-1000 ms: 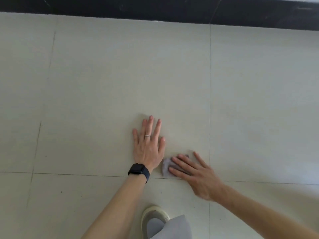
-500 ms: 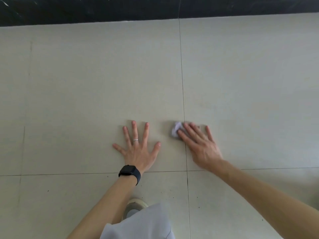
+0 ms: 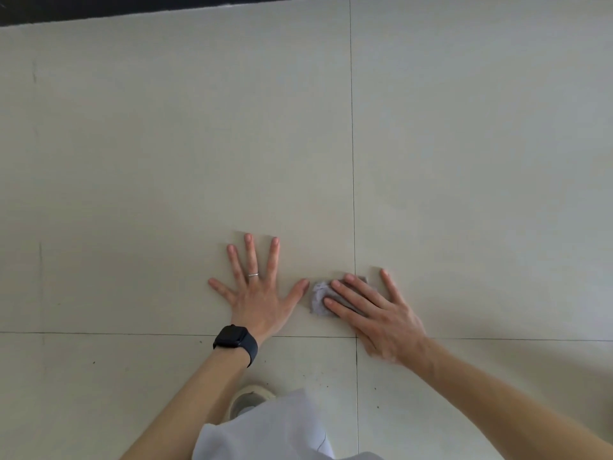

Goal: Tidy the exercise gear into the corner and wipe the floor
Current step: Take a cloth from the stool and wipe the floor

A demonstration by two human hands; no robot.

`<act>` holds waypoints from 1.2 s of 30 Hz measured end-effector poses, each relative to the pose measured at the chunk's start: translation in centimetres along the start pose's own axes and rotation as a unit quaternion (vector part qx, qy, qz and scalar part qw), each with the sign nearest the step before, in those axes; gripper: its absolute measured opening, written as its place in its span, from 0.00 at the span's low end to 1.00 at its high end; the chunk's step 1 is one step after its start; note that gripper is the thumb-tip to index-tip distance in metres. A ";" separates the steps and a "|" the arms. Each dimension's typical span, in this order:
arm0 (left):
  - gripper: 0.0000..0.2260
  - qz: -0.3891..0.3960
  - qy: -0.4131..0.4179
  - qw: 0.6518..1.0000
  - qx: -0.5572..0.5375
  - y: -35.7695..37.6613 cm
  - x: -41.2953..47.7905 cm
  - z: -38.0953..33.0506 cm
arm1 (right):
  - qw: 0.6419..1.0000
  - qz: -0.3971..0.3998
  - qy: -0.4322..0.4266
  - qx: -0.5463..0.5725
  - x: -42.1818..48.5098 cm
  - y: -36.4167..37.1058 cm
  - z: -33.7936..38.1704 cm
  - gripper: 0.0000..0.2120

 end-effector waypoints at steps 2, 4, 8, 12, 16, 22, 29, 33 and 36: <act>0.40 0.014 -0.004 1.000 0.004 -0.2 0.3 0.0 | 1.000 -0.006 -0.004 0.001 0.3 0.0 -0.1 0.36; 0.40 0.049 -0.006 0.999 -0.001 -0.7 0.5 -0.1 | 1.000 -0.006 -0.002 0.009 0.2 -0.1 -0.1 0.36; 0.40 0.096 -0.012 0.995 -0.004 -1.3 0.5 -0.3 | 1.000 -0.009 -0.005 0.014 0.0 0.0 0.1 0.38; 0.40 0.148 -0.034 0.988 0.016 -1.9 0.7 -0.5 | 0.999 -0.024 -0.002 0.039 0.5 -0.3 0.2 0.33; 0.37 0.178 -0.057 0.981 0.057 -4.3 0.1 -1.5 | 0.998 0.034 0.020 0.047 0.4 -0.6 0.3 0.31; 0.25 0.140 -0.007 0.986 0.091 -12.5 -2.9 -7.7 | 0.983 0.134 0.029 0.122 6.2 -8.5 -1.8 0.21; 0.20 0.122 0.028 0.992 -0.012 -24.4 -11.5 -17.3 | 0.903 0.243 0.259 0.243 2.9 -25.8 -8.3 0.30; 0.19 0.061 0.053 0.996 -0.036 -34.7 -16.7 -22.2 | 0.866 0.169 0.343 0.322 -1.5 -41.7 -10.9 0.25; 0.18 0.009 0.098 0.994 -0.038 -44.0 -20.2 -26.2 | 0.846 0.083 0.388 0.355 -5.1 -54.3 -12.1 0.23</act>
Point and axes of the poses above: each hand's wrist, its own x-axis towards the middle knuckle, its own y-axis out of the palm, z = x × y, the point moved 3 cm from there along x, towards the middle knuckle, and after that the axes turned 12 degrees about y, right-handed, at the moved point
